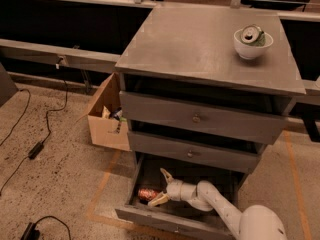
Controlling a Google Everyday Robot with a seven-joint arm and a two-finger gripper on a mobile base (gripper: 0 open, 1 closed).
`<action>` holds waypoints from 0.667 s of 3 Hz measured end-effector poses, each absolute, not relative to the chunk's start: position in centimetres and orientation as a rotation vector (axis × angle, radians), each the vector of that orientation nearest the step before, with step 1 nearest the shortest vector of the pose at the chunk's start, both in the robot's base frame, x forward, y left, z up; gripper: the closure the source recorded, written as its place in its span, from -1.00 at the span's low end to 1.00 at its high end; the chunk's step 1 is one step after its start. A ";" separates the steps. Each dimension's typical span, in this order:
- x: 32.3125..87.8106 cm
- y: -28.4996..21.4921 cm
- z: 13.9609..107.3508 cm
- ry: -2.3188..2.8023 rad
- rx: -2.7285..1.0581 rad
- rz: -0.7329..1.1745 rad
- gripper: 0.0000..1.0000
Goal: Place coke can into bottom drawer
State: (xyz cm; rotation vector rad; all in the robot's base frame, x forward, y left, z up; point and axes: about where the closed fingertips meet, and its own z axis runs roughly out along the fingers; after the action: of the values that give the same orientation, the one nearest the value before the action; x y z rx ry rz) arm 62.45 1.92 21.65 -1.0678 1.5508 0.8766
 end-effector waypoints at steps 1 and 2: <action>62.3 -0.3 23.8 1.560 -1.098 0.843 -0.84; 61.2 -3.0 26.1 1.559 -1.131 0.857 -0.54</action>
Offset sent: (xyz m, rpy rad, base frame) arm -0.0323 -0.0911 0.0787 -0.0566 -0.0002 0.0825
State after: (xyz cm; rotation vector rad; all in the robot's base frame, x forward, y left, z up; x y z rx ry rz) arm 61.16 -3.00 26.12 -1.1311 1.5589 0.8569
